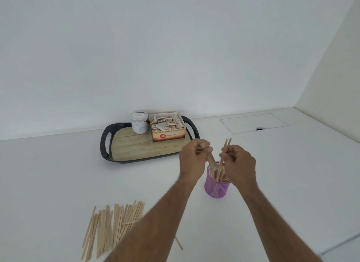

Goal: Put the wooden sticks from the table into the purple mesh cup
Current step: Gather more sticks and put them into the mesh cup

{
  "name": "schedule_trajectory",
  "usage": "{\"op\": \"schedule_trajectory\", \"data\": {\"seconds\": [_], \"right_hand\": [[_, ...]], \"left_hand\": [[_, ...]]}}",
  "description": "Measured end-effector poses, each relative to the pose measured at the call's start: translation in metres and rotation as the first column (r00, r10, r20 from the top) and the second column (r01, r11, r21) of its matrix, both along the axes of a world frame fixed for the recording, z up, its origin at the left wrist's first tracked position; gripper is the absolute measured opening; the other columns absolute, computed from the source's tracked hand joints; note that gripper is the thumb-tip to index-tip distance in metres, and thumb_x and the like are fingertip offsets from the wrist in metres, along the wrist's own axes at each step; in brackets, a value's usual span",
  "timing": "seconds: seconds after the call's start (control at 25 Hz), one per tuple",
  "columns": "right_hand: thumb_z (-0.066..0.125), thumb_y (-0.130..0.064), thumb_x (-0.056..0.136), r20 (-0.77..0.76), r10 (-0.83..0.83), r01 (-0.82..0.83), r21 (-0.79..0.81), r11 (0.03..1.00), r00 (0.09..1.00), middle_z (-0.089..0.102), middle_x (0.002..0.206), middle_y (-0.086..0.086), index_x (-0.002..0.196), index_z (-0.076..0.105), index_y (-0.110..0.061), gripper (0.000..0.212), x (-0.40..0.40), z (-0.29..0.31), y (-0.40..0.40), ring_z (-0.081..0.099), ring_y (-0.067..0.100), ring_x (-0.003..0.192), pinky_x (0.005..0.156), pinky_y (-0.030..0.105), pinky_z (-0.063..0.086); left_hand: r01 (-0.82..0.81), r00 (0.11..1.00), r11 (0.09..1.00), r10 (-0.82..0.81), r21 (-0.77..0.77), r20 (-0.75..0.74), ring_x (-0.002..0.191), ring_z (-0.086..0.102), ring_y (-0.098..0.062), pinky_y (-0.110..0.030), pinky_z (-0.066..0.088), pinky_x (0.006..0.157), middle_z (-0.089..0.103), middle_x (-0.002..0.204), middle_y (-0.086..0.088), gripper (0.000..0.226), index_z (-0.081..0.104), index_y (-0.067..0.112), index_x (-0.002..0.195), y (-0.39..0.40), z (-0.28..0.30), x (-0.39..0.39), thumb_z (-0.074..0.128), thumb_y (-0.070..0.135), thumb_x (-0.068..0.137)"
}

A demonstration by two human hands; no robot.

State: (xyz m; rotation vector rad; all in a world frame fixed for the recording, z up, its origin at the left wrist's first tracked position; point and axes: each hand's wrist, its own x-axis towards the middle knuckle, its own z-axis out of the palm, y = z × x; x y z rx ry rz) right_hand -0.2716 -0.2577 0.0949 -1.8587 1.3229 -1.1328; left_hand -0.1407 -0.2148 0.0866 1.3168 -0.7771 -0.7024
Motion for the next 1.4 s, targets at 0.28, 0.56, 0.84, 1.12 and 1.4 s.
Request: {"op": "schedule_trajectory", "data": {"seconds": [0.28,0.56,0.84,1.12,1.4], "right_hand": [[0.069,-0.011,0.081,-0.127,-0.014,0.022,0.062,0.998,0.992,0.073,0.075,-0.007,0.087,0.074,-0.016,0.009,-0.01,-0.014,-0.001,0.069,0.013,0.074,0.077,0.034,0.056],[0.064,-0.012,0.083,-0.208,-0.069,0.072,0.004,0.997,0.976,0.076,0.09,-0.001,0.099,0.074,-0.014,0.019,-0.011,-0.026,-0.003,0.069,0.02,0.084,0.08,0.03,0.052],[0.074,-0.005,0.075,-0.145,-0.045,-0.016,-0.391,0.92,0.988,0.07,0.084,-0.003,0.087,0.071,-0.015,0.016,0.009,-0.034,0.022,0.063,0.019,0.076,0.071,0.032,0.052],[0.074,-0.054,0.065,-0.527,0.491,-0.454,0.21,0.866,0.694,0.06,0.069,-0.014,0.075,0.065,-0.027,0.03,0.049,-0.068,0.076,0.057,0.002,0.068,0.063,0.02,0.045],[0.074,-0.034,0.069,-0.607,0.594,-0.368,0.467,0.804,0.529,0.074,0.085,-0.005,0.078,0.072,-0.02,0.016,0.07,-0.099,0.108,0.069,0.012,0.081,0.068,0.02,0.05]], "left_hand": [[0.06,0.98,0.991,-0.082,0.12,0.181,0.07,0.066,0.003,-0.022,0.058,0.078,0.073,0.078,0.011,0.015,0.077,0.018,0.091,-0.01,-0.022,-0.021,0.078,0.004,0.084],[0.141,0.926,0.966,-0.205,0.215,0.317,0.12,0.066,-0.011,-0.025,0.049,0.106,0.073,0.127,-0.001,0.033,0.07,0.014,0.129,-0.003,-0.026,-0.015,0.064,0.022,0.098],[-0.008,0.942,0.974,-0.069,0.228,0.329,0.087,0.067,0.004,-0.014,0.05,0.081,0.074,0.093,0.016,0.017,0.075,0.023,0.105,0.017,-0.026,0.021,0.075,0.029,0.09],[-0.163,0.81,0.785,-0.24,0.598,0.535,0.077,0.068,-0.008,-0.028,0.056,0.076,0.072,0.08,0.009,0.023,0.071,0.019,0.08,0.068,-0.04,0.088,0.084,0.038,0.077],[-0.077,0.587,0.433,-0.708,0.898,0.392,0.065,0.066,-0.01,-0.023,0.052,0.062,0.071,0.074,0.007,0.04,0.075,0.012,0.088,0.123,-0.053,0.122,0.095,0.035,0.062]]}}
